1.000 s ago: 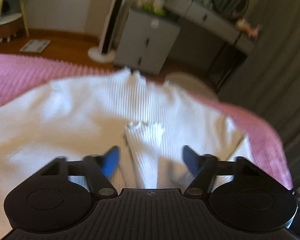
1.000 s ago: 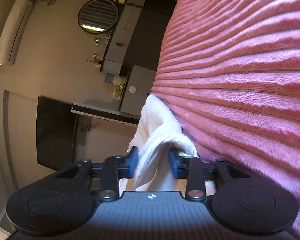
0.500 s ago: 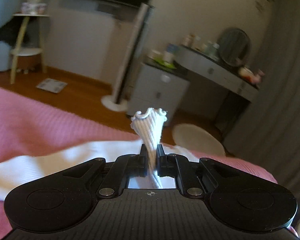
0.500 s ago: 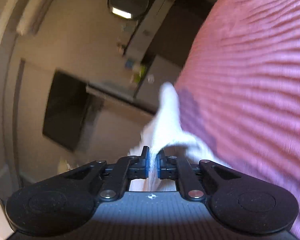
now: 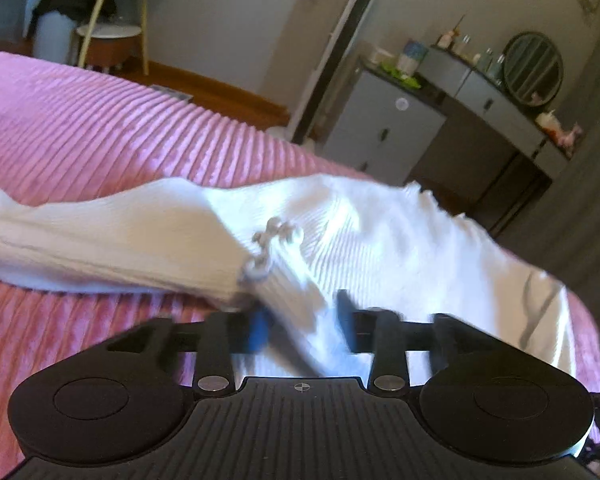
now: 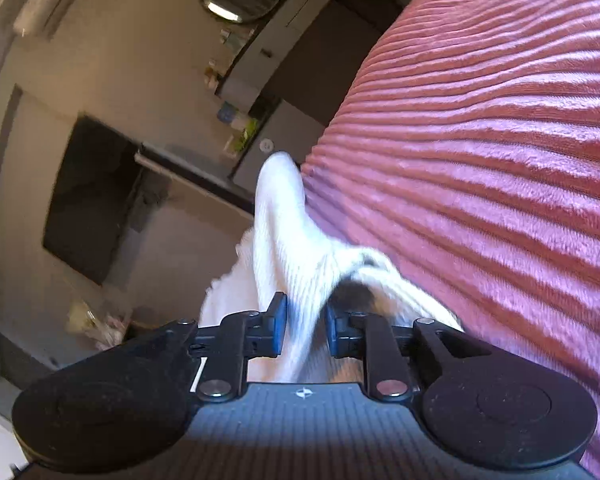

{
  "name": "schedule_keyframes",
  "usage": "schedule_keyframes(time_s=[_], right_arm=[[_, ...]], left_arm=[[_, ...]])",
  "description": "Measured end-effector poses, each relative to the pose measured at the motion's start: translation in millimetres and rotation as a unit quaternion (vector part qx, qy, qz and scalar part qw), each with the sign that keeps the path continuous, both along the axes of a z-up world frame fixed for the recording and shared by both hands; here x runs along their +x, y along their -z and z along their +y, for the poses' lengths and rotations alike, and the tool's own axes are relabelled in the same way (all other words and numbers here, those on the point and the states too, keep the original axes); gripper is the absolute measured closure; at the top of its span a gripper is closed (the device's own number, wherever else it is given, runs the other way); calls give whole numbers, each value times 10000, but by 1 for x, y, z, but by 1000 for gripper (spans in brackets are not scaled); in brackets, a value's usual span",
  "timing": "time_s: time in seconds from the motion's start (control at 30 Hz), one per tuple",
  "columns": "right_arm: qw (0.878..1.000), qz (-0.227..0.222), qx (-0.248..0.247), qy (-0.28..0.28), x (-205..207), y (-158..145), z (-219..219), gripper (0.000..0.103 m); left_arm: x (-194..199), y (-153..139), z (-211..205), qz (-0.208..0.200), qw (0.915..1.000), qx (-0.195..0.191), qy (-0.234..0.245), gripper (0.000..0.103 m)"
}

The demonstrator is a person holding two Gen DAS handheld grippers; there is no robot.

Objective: Fold small clothes

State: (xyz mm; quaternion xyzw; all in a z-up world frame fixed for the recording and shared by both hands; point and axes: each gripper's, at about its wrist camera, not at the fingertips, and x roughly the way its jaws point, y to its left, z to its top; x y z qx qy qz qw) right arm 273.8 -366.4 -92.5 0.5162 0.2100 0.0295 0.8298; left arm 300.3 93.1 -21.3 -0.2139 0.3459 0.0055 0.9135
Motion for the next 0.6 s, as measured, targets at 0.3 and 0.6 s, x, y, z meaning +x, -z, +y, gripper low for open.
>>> schedule_keyframes(time_s=[0.3,0.6], right_arm=[[9977,-39,216,643,-2,13,-34,96],[9977,120,303,586,-5,8,-37,96]], left_arm=[[8,6,-14,38,9999,144,-11,86],[-5,-2,-19,-215,9987,463,29,89]])
